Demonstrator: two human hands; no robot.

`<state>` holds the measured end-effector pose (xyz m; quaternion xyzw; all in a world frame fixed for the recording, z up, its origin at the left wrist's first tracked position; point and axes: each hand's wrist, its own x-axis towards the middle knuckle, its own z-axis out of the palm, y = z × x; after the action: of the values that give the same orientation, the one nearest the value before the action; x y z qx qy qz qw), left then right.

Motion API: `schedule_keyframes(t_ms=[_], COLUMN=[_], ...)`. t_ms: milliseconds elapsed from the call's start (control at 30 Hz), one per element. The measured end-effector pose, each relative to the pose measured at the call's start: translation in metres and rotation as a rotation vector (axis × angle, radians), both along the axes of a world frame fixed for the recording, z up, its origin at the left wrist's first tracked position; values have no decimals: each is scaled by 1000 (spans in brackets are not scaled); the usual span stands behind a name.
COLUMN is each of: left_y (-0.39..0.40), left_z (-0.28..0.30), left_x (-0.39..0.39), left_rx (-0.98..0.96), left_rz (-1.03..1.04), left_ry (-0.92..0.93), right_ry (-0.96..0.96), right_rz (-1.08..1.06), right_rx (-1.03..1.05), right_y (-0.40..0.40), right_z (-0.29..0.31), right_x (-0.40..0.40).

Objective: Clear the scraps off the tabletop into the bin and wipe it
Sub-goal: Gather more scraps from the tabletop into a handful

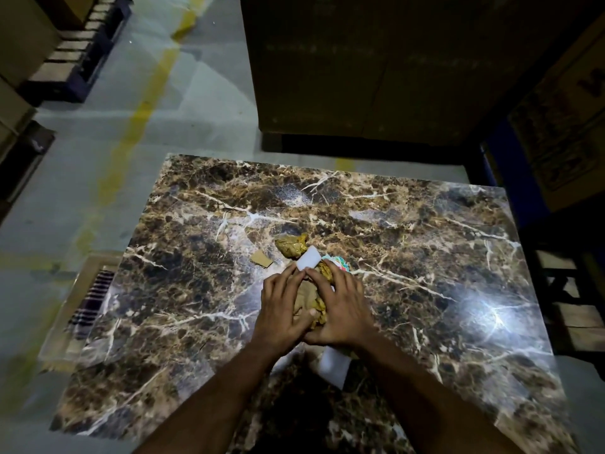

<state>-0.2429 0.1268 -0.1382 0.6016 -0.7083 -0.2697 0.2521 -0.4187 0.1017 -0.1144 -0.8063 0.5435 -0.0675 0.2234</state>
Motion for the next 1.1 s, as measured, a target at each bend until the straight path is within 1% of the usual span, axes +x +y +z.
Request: schedule_keyframes(t_ms=[67, 233, 333, 400, 500, 600, 667, 800, 867, 900, 933, 1000, 1033, 1100], left_y=[-3, -14, -20, -24, -26, -30, -31, -31, -30, -30, -30, -24, -18, 1], left_z=[-5, -6, 3, 10, 17, 19, 23, 47, 64, 69, 70, 64, 59, 47], left_x=[-7, -34, -54, -67, -80, -84, -86, -88, -84, -80, -75, -61, -53, -41], left_rx=[-12, -53, -21, -5, -21, -39, -54, -61, -47, -39, -35, -5, 32, 115], left_rz=[68, 258, 397, 427, 439, 470, 458, 414, 434, 448, 458, 458, 433, 296], left_ry=[47, 218, 373, 448, 509, 534, 578, 779, 911, 949, 945, 820, 715, 413], right_ry=[-79, -362, -550, -640, -700, -696, -701, -725, -745, -765, -784, -820, -836, -864], right_rz=[-27, -52, -94, -146, -182, -237, -268, -299, -336, -358, -380, -433, -463, -503], right_rx=[18, 61, 52, 26, 53, 110, 105, 101, 102, 106, 107, 128, 139, 158], right_y=[1, -6, -13, -16, -18, -20, -21, -22, -23, -24, -25, -27, -28, -29], right_z=[0, -14, -8, -1, 6, 11, 20, 40, 48, 51, 51, 54, 55, 59], right_x=[3, -2, -1, -1, -6, -9, -11, -20, -28, -32, -37, -47, -54, -68])
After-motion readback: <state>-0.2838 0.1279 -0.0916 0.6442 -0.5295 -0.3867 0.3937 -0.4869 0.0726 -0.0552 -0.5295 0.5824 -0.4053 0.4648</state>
